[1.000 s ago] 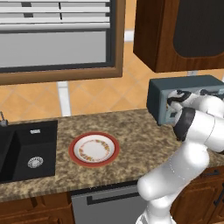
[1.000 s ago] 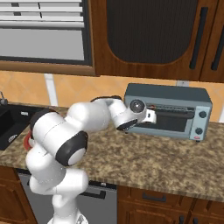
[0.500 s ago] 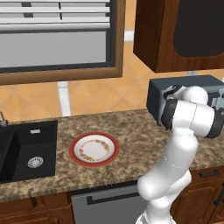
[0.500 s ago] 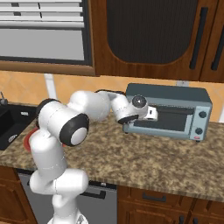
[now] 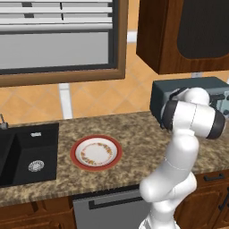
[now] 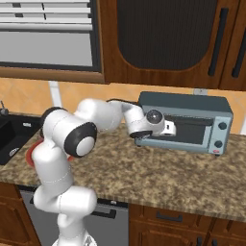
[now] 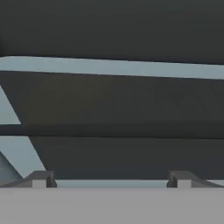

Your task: Pick up the kebab skewer and baguette bread, and place them inside the toaster oven. Close the toaster oven door and start by setting the timer.

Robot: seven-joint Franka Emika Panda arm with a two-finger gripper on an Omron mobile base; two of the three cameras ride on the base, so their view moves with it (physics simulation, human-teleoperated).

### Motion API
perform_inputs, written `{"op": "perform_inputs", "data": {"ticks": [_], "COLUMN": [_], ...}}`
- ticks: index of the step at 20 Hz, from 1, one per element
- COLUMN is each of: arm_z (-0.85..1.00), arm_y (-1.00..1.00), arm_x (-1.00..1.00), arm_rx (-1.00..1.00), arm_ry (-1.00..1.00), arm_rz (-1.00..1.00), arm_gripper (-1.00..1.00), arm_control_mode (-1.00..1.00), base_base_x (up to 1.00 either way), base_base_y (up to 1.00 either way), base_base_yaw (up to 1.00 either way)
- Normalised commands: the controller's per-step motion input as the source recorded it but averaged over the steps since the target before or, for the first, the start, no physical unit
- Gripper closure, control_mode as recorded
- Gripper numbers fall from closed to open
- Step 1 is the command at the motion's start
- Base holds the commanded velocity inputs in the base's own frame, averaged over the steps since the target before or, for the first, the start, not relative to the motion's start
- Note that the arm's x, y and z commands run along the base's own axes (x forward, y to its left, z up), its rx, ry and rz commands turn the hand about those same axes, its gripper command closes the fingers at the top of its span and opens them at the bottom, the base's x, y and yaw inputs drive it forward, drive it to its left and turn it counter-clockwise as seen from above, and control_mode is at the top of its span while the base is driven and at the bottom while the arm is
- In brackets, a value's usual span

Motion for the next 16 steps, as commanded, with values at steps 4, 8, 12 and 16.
{"op": "perform_inputs", "data": {"ticks": [4, 8, 12, 16], "arm_z": [0.34, 0.3, 0.28, 0.34], "arm_y": [-0.33, -0.38, -0.51, -0.67], "arm_x": [-0.59, -0.74, -0.41, -0.09], "arm_rx": [0.02, 0.02, 0.07, 0.27], "arm_ry": [0.01, 0.0, 0.0, 0.0], "arm_rz": [0.03, 0.03, 0.0, -0.13], "arm_gripper": [-1.0, -1.0, -1.0, -1.0], "arm_control_mode": [-1.0, -1.0, -1.0, -1.0], "base_base_x": [0.0, 0.0, 0.0, 0.0], "base_base_y": [0.0, 0.0, 0.0, 0.0], "base_base_yaw": [0.0, 0.0, 0.0, 0.0]}}
